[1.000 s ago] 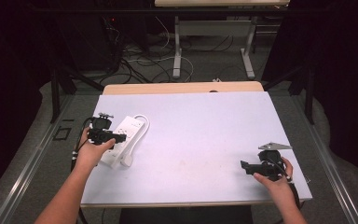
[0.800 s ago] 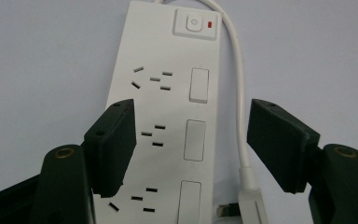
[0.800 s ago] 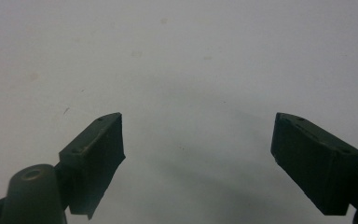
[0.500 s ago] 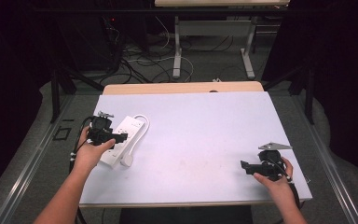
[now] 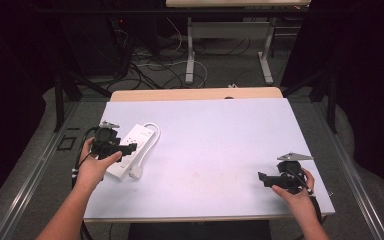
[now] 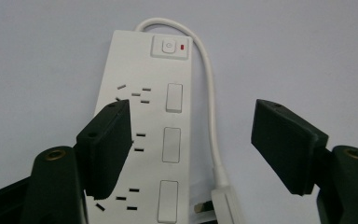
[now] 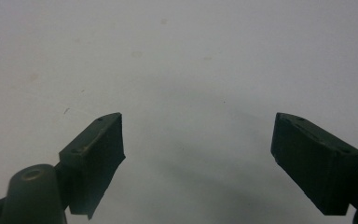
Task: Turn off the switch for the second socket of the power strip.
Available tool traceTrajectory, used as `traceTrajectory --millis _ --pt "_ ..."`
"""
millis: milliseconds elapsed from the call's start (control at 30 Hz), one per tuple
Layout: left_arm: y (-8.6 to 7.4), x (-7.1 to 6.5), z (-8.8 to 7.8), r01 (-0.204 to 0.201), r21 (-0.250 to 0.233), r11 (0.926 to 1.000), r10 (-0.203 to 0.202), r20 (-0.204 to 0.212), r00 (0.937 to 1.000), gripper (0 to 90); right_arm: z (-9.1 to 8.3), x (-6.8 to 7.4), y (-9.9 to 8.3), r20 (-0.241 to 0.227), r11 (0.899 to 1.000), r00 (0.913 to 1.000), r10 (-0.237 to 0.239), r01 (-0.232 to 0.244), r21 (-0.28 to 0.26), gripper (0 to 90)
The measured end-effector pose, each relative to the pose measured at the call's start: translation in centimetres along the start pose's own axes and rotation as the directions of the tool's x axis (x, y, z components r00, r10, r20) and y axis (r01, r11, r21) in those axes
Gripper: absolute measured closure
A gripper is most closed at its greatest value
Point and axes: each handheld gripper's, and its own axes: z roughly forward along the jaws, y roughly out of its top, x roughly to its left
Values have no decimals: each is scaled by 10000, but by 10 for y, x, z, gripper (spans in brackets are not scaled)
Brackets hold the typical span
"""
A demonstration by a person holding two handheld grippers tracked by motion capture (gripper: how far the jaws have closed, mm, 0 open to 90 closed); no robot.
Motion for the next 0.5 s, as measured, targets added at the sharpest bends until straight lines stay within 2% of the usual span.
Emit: traceTrajectory --millis 33,100,233,400,433,500 --pt "-1 0 -1 -139 -9 9999 139 48 9999 284 0 0 0 2 10000 10000 -5 5 2 165" --pt "-3 -2 -3 -2 -28 10000 2 157 9999 275 0 0 0 1 10000 10000 8 -8 11 165" --pt "-6 -4 -8 -159 -166 9997 161 139 9998 237 0 0 0 5 10000 10000 -7 7 -11 166" --pt "-11 -6 -13 92 -268 9996 -84 323 9994 164 0 0 0 4 10000 10000 0 0 -4 165" --pt "-12 -6 -14 -15 -301 9995 25 342 9994 158 0 0 0 3 10000 10000 -7 7 -16 166" --pt "-14 -7 -15 84 -271 9996 -74 362 9993 135 0 0 0 3 10000 10000 3 -3 -19 166"
